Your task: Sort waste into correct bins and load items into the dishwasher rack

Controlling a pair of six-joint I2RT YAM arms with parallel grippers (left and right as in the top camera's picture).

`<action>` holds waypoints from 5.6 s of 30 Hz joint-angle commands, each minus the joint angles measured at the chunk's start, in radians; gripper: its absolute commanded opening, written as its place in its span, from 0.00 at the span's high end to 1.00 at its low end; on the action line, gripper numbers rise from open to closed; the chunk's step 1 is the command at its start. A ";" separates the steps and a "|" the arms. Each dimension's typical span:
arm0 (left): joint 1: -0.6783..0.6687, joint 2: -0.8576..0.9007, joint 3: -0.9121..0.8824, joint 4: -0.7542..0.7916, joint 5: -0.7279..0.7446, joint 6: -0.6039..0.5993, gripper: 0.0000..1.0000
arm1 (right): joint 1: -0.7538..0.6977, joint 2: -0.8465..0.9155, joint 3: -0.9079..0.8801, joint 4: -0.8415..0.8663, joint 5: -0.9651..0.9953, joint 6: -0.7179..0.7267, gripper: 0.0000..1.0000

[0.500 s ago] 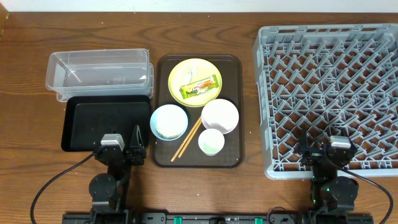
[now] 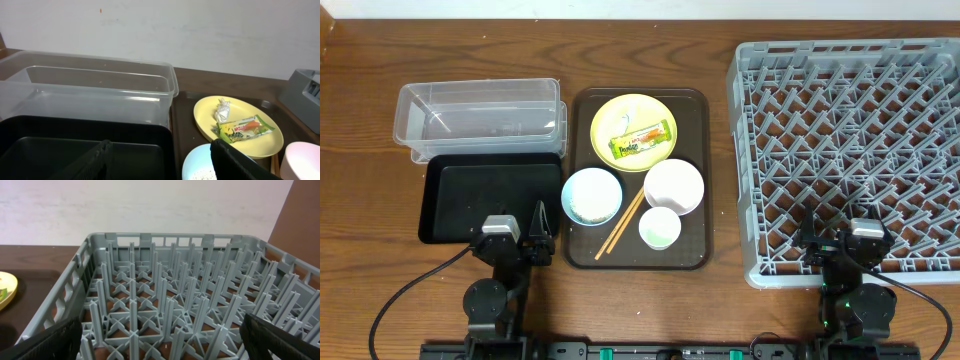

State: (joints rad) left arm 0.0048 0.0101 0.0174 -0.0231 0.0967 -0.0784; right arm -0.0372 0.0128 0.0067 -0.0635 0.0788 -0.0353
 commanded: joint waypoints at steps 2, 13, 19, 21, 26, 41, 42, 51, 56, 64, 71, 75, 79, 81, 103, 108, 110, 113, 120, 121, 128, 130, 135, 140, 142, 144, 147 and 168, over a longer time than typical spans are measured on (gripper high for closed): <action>0.004 -0.006 -0.013 -0.040 0.007 -0.008 0.35 | -0.015 -0.005 -0.001 -0.004 -0.001 -0.011 0.01; 0.004 -0.006 -0.013 -0.040 0.007 -0.008 0.35 | -0.015 -0.005 -0.001 -0.004 -0.001 -0.011 0.01; 0.004 -0.006 -0.013 -0.040 0.007 -0.008 0.35 | -0.015 -0.005 -0.001 -0.004 -0.002 -0.011 0.01; 0.004 -0.006 -0.013 -0.040 0.007 -0.008 0.35 | -0.015 -0.005 -0.001 -0.004 -0.002 -0.011 0.01; 0.004 -0.006 -0.013 -0.040 0.007 -0.008 0.35 | -0.015 -0.005 -0.001 -0.003 -0.001 -0.011 0.01; 0.004 -0.006 -0.013 -0.040 -0.003 -0.008 0.35 | -0.015 -0.005 -0.001 -0.001 -0.035 0.056 0.01; 0.004 -0.006 -0.013 -0.040 -0.004 -0.009 0.35 | -0.015 -0.005 -0.001 -0.001 -0.034 0.056 0.01; 0.004 0.066 0.038 -0.068 -0.003 -0.047 0.35 | -0.015 0.028 0.064 -0.061 -0.027 0.098 0.01; 0.004 0.206 0.131 -0.134 0.006 -0.058 0.35 | -0.015 0.134 0.166 -0.122 -0.024 0.098 0.01; 0.004 0.466 0.362 -0.312 0.024 -0.058 0.35 | -0.015 0.393 0.399 -0.229 -0.035 0.098 0.01; 0.004 0.703 0.610 -0.548 0.059 -0.058 0.35 | -0.015 0.639 0.593 -0.401 -0.080 0.097 0.01; 0.004 0.848 0.769 -0.704 0.116 -0.058 0.35 | -0.015 0.766 0.703 -0.536 -0.096 0.090 0.01; 0.004 0.993 0.915 -0.874 0.158 -0.058 0.35 | -0.015 0.890 0.814 -0.671 -0.098 0.090 0.01; 0.004 1.045 0.965 -0.954 0.157 -0.057 0.35 | -0.015 0.937 0.860 -0.724 -0.110 0.090 0.01; 0.003 1.175 1.011 -0.908 0.183 -0.024 0.02 | -0.015 1.020 0.935 -0.753 -0.196 0.091 0.01; -0.031 1.271 1.152 -0.907 0.119 0.009 0.02 | -0.015 1.020 0.935 -0.746 -0.196 0.091 0.01; -0.053 1.332 1.226 -0.907 0.112 0.035 0.02 | -0.015 1.020 0.935 -0.745 -0.196 0.091 0.01; -0.092 1.434 1.328 -0.902 0.112 0.064 0.02 | -0.015 1.020 0.935 -0.747 -0.196 0.091 0.01; -0.196 1.618 1.395 -0.709 0.113 0.135 0.02 | -0.015 1.020 0.935 -0.748 -0.196 0.094 0.01; -0.215 1.638 1.395 -0.680 0.112 0.165 0.02 | -0.015 1.020 0.935 -0.748 -0.196 0.094 0.01; -0.299 1.794 1.395 -0.537 0.075 0.220 0.02 | -0.015 1.020 0.935 -0.748 -0.196 0.094 0.01; -0.311 1.838 1.395 -0.520 0.074 0.220 0.02 | -0.015 1.020 0.935 -0.749 -0.196 0.094 0.01; -0.322 1.928 1.394 -0.514 0.074 0.220 0.00 | -0.015 1.020 0.935 -0.748 -0.196 0.094 0.01; -0.322 1.994 1.394 -0.505 0.074 0.220 0.04 | -0.015 1.020 0.935 -0.748 -0.196 0.094 0.01; -0.323 2.012 1.394 -0.509 0.075 0.219 0.13 | -0.015 1.020 0.935 -0.748 -0.196 0.094 0.01; -0.325 2.024 1.394 -0.512 0.076 0.213 0.19 | -0.015 1.020 0.934 -0.749 -0.196 0.094 0.01; -0.331 2.029 1.393 -0.514 0.079 0.196 0.23 | -0.015 1.020 0.935 -0.748 -0.196 0.094 0.01; -0.348 2.036 1.380 -0.440 0.014 0.198 0.28 | -0.015 1.020 0.934 -0.758 -0.196 0.094 0.01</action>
State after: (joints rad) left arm -0.3424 2.0312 1.3975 -0.4732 0.1635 0.1272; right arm -0.0372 1.0325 0.9195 -0.8185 -0.1089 0.0490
